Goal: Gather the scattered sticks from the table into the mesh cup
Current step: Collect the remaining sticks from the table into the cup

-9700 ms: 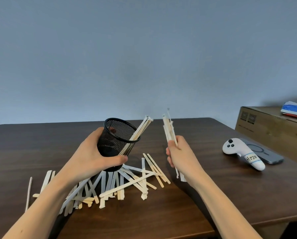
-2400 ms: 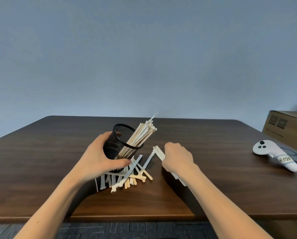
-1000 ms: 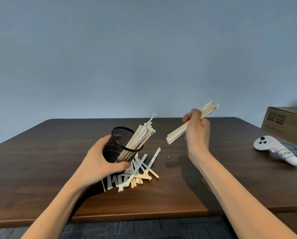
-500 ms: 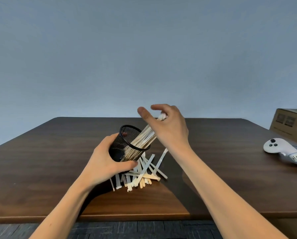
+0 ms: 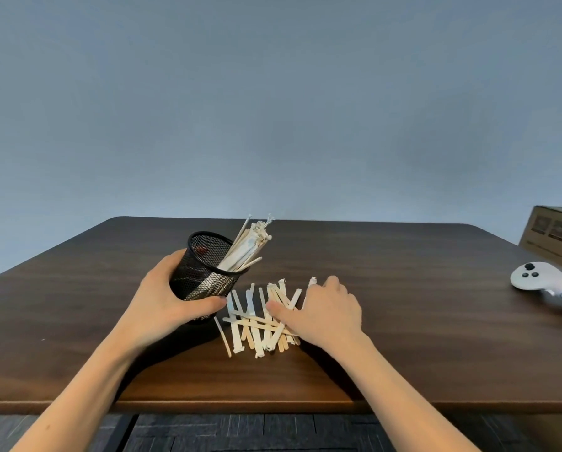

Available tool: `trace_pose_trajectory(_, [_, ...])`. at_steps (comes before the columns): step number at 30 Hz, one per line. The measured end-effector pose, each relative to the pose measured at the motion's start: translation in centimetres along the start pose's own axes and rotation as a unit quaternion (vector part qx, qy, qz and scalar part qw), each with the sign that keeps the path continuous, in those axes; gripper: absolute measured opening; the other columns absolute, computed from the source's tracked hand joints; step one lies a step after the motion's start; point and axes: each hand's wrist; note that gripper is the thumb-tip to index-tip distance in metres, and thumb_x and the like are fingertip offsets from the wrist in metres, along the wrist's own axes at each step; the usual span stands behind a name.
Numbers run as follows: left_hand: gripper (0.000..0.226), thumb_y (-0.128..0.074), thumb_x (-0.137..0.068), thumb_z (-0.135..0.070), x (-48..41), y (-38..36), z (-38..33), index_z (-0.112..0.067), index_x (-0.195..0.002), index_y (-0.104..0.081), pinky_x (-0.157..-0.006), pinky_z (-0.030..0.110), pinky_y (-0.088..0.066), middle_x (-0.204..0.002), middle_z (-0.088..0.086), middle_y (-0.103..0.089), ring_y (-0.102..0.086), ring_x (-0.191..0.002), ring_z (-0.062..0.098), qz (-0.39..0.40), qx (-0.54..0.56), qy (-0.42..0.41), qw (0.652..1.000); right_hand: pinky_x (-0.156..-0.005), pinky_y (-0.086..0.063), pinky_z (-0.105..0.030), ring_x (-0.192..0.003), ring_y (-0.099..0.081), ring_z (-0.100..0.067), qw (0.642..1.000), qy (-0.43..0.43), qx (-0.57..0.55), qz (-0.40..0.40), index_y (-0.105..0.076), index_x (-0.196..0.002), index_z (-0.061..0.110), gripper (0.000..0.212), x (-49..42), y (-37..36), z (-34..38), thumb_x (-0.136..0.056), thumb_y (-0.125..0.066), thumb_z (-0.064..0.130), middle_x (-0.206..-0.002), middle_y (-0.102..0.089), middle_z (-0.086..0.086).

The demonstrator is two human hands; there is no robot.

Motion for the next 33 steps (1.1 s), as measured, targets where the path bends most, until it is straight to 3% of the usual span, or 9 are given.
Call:
trace_pose_trajectory(5, [0.089,-0.091,-0.047,-0.054,0.4,-0.4,0.3,-0.034,-0.131,-0.069,-0.093,0.027,-0.053,-0.123,-0.008,-0.078,-0.074,-0.109,0.005,0.007,-0.001,-0.006,1.0,-0.084,-0.051,-0.038,-0.102,-0.061,-0.026,0.998,0.006,-0.062,0.033,-0.065,-0.11,0.018,0.057,-0.8,0.0,1.0,-0.084,-0.051,0.066,-0.12,-0.055,-0.004])
trace_pose_trajectory(10, [0.094,-0.091,-0.046,-0.056,0.4,-0.5,0.5,-0.035,-0.134,-0.066,-0.097,0.029,-0.052,-0.127,-0.008,-0.074,-0.071,-0.114,0.007,0.009,-0.004,-0.011,1.0,-0.076,-0.051,-0.034,-0.1,-0.063,-0.025,0.998,0.009,0.006,0.056,-0.059,-0.115,0.016,0.055,-1.1,1.7,0.9,-0.085,-0.056,0.063,-0.115,-0.06,-0.005])
trace_pose_trajectory(13, [0.094,-0.092,-0.047,-0.055,0.5,-0.6,0.6,-0.035,-0.134,-0.066,-0.101,0.035,-0.054,-0.126,-0.008,-0.074,-0.071,-0.114,0.007,0.01,-0.008,-0.012,1.0,-0.071,-0.046,-0.033,-0.1,-0.064,-0.026,0.998,0.014,0.038,0.048,-0.06,-0.115,0.016,0.036,-1.4,2.4,1.5,-0.09,-0.061,0.043,-0.111,-0.066,-0.005])
trace_pose_trajectory(16, [0.094,-0.093,-0.049,-0.055,0.4,-0.6,0.7,-0.033,-0.136,-0.066,-0.104,0.039,-0.055,-0.129,-0.007,-0.074,-0.071,-0.116,0.01,0.008,-0.01,-0.013,1.0,-0.077,-0.048,-0.036,-0.1,-0.065,-0.028,0.998,0.006,0.044,0.053,-0.061,-0.113,0.013,0.024,-2.2,2.7,1.8,-0.091,-0.062,0.024,-0.112,-0.067,-0.006])
trace_pose_trajectory(22, [0.091,-0.091,-0.049,-0.057,0.6,-0.9,0.4,-0.036,-0.133,-0.065,-0.1,0.033,-0.054,-0.127,-0.01,-0.073,-0.07,-0.115,0.006,0.007,-0.006,-0.016,1.0,-0.083,-0.048,-0.036,-0.107,-0.063,-0.027,0.996,0.002,0.051,0.073,-0.064,-0.118,0.015,0.027,-2.8,1.3,2.0,-0.098,-0.05,0.027,-0.119,-0.067,-0.006])
trace_pose_trajectory(33, [0.095,-0.09,-0.049,-0.058,0.6,-1.1,0.5,-0.033,-0.137,-0.066,-0.093,0.022,-0.049,-0.129,-0.009,-0.073,-0.069,-0.116,0.003,0.01,-0.009,-0.02,1.0,-0.073,-0.042,-0.032,-0.109,-0.062,-0.026,0.987,0.015,0.155,0.048,-0.06,-0.124,0.012,0.032,-3.2,2.3,1.8,-0.093,-0.054,0.011,-0.121,-0.064,-0.008])
Point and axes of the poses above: each hand's wrist, its own x-axis away from the middle knuckle, its own y-axis out of the back of the hand, z = x × y
